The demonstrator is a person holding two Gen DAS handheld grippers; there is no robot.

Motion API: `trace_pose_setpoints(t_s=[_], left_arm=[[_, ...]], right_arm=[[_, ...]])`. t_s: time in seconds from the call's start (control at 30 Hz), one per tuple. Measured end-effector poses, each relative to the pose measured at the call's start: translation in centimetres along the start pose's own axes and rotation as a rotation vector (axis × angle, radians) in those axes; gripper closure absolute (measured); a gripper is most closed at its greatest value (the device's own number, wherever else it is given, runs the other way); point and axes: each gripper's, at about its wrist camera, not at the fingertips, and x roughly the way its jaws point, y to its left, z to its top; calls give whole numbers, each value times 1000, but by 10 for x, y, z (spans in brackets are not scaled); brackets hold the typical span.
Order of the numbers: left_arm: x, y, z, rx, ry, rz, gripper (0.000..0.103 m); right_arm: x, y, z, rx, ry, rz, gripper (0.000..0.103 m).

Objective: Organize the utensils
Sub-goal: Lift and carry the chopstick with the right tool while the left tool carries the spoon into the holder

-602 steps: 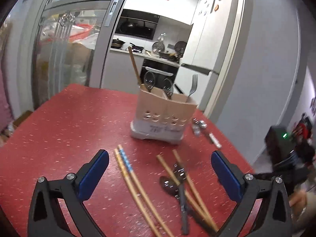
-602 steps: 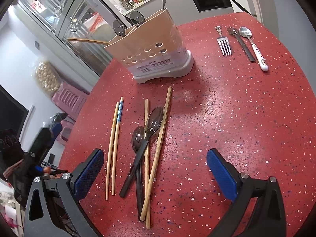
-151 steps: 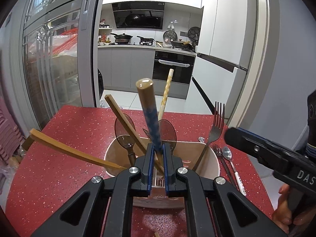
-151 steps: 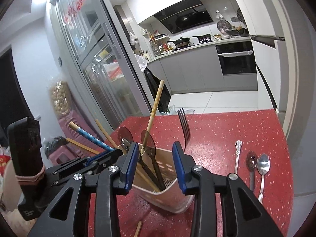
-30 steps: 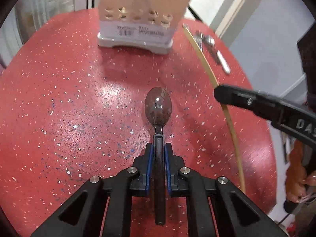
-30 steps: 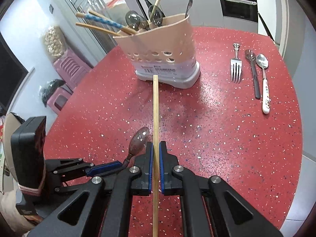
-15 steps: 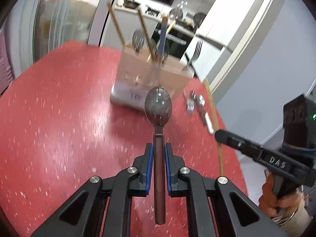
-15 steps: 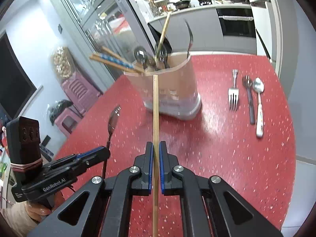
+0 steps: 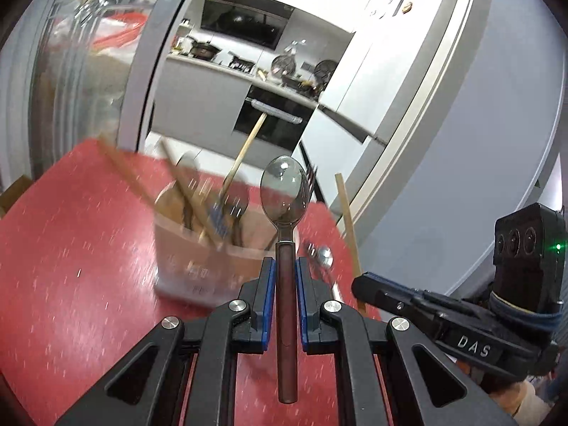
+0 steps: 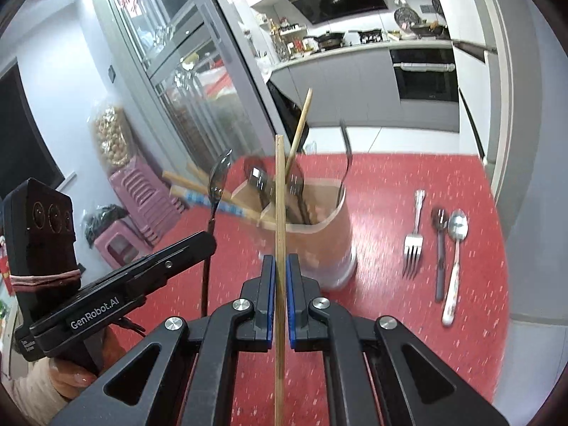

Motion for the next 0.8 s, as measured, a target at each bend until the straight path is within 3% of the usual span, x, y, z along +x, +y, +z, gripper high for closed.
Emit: trace_pose_setpoints(t_s=[0.3,0.57,0.8], left_arm=[[30,-5,51,33,-114,31,67],[61,5,65,45,-179,105,67],[81,13,67,63,-221,154,67]], right_arm=[[11,-18,59,38,-104,5,97],[39,-23,104,37,-226,-22,97],[67,-18,116,-15,-314,-76,97]])
